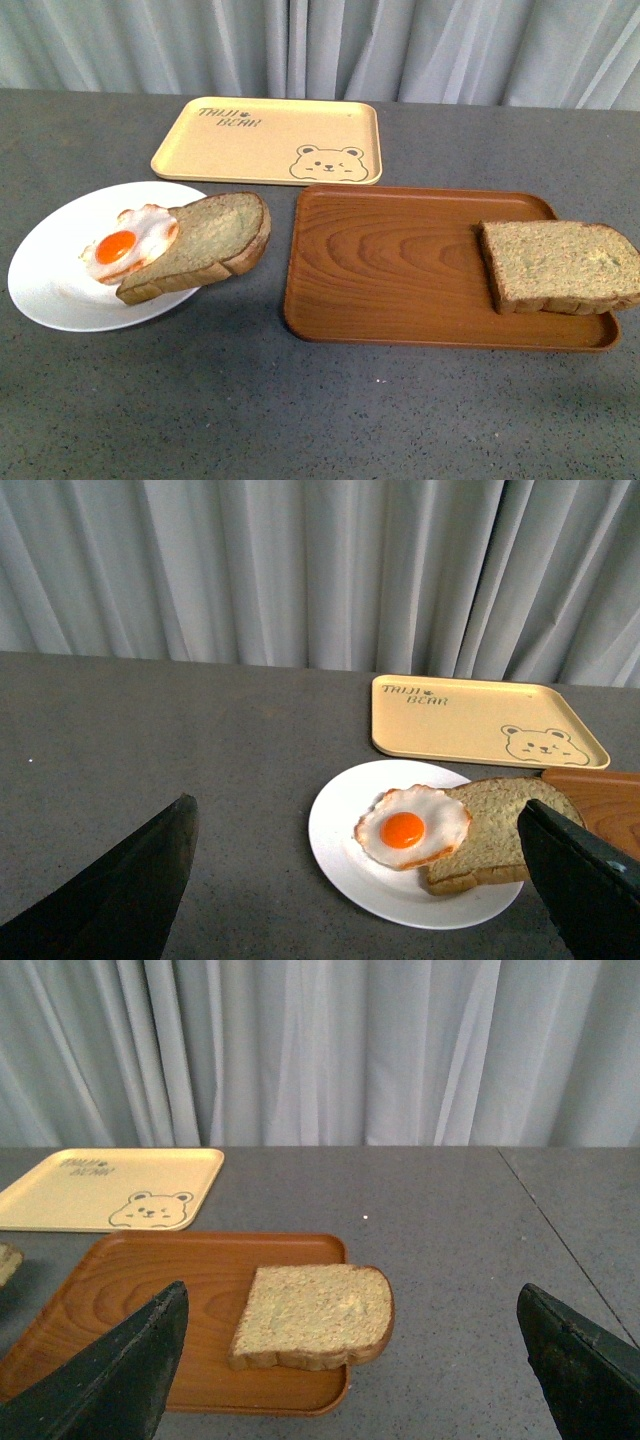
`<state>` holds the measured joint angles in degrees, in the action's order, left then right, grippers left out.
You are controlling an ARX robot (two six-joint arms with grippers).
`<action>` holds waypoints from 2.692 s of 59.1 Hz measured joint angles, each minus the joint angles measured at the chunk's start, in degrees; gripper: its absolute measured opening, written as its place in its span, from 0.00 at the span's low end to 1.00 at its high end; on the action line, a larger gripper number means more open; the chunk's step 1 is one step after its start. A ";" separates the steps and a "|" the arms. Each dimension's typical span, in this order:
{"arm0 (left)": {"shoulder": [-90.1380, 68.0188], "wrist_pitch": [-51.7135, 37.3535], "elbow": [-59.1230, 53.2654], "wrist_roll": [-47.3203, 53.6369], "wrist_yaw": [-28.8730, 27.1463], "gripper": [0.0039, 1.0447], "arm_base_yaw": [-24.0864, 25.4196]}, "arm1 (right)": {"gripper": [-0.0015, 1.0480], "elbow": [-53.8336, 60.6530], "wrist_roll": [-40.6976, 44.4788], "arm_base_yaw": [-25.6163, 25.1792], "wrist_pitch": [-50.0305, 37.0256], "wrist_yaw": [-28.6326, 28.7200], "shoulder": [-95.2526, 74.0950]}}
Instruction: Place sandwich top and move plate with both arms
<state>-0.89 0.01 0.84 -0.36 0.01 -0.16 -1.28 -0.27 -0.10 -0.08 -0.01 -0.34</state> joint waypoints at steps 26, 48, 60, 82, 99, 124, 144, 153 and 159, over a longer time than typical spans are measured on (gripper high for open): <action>0.00 0.00 0.00 0.00 0.00 0.92 0.00 | 0.91 0.00 0.00 0.00 0.00 0.00 0.00; 0.00 0.00 0.00 0.00 0.00 0.92 0.00 | 0.91 -2.78 -2.75 0.92 7.50 -6.21 -4.33; 0.00 0.00 0.00 0.00 0.00 0.92 0.00 | 0.91 -13.86 -8.76 -18.27 -7.08 3.10 -48.35; 0.00 0.00 0.00 0.00 0.00 0.92 0.00 | 0.91 -30.71 -16.17 -16.39 -23.63 8.87 -93.42; 0.00 0.00 0.00 0.00 0.00 0.92 0.00 | 0.91 -40.59 -21.97 -9.40 -23.80 8.28 -105.26; 0.00 0.00 0.00 0.00 0.00 0.92 0.00 | 0.64 -43.10 -27.12 -5.51 -23.28 6.45 -111.27; 0.00 0.00 0.00 0.00 0.00 0.92 0.00 | 0.16 -43.15 -29.46 -4.44 -21.77 7.58 -107.27; 0.00 0.00 0.00 0.00 0.00 0.92 0.00 | 0.03 -44.22 -31.78 -1.66 -20.31 8.31 -101.63; 0.00 0.00 0.00 0.00 0.00 0.92 0.00 | 0.03 -48.52 -33.44 3.80 -18.91 7.93 -99.47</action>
<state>-0.89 0.01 0.84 -0.36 0.01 -0.16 -49.80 -33.71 3.70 -18.98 7.92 -99.81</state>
